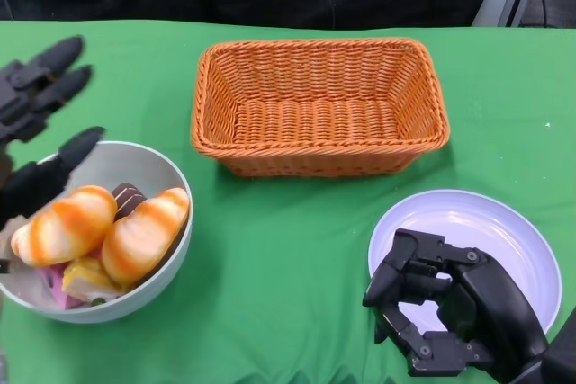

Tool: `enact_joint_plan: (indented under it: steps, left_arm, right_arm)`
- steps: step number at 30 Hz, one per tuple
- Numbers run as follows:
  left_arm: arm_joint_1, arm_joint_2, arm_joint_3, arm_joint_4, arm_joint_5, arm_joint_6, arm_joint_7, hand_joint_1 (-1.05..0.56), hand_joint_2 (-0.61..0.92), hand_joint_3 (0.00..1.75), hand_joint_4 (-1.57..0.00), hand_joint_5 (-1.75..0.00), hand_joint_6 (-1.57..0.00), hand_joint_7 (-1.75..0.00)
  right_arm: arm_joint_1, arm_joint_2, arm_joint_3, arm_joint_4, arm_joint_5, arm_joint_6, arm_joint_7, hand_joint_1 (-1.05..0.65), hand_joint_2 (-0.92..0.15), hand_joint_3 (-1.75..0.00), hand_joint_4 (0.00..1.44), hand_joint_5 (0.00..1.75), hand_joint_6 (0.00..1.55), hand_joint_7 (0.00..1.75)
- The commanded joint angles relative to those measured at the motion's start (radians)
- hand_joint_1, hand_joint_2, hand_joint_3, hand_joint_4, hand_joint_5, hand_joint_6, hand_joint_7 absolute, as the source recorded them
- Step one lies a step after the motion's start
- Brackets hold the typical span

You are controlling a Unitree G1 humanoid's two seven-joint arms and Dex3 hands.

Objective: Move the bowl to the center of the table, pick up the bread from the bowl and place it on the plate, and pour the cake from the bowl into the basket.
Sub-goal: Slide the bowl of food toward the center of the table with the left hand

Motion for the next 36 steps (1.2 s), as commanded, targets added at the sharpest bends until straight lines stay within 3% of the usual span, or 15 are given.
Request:
enact_joint_plan:
  steps: [1, 5, 11, 17, 36]
  left_arm:
    - [-0.029, 0.061, 0.017, 0.108, 0.067, -0.033, 0.064, -0.65, 0.92, 0.28, -0.51, 0.0, -0.52, 0.0]
    - [-0.066, 0.106, 0.011, 0.269, 0.103, -0.087, 0.095, -0.63, 0.92, 0.33, -0.44, 0.0, -0.44, 0.0]
    - [-0.087, 0.15, -0.021, 0.367, 0.168, -0.044, 0.157, -0.65, 0.92, 0.42, -0.31, 0.0, -0.33, 0.0]
    - [-0.104, 0.164, -0.047, 0.383, 0.168, 0.125, 0.163, -0.67, 0.92, 0.42, -0.3, -0.01, -0.31, -0.01]
    - [-0.16, 0.193, -0.092, 0.432, 0.134, 0.412, 0.083, -0.63, 0.92, 0.5, -0.16, 0.0, -0.2, 0.0]
  right_arm:
    - [-0.002, 0.002, 0.002, 0.008, 0.007, -0.011, 0.001, -0.1, -0.51, -1.1, 0.75, 1.55, 0.76, 1.25]
    - [0.003, 0.007, 0.006, 0.009, 0.004, -0.013, 0.0, -0.1, -0.51, -1.09, 0.76, 1.55, 0.77, 1.23]
    - [-0.003, 0.007, 0.006, 0.01, -0.001, -0.017, -0.003, -0.1, -0.52, -1.08, 0.76, 1.55, 0.77, 1.24]
    - [0.002, 0.02, 0.012, 0.001, 0.002, -0.03, -0.007, -0.09, -0.52, -1.08, 0.76, 1.56, 0.77, 1.24]
    - [0.004, 0.026, 0.021, -0.002, 0.015, -0.042, -0.001, -0.09, -0.49, -1.13, 0.77, 1.55, 0.78, 1.27]
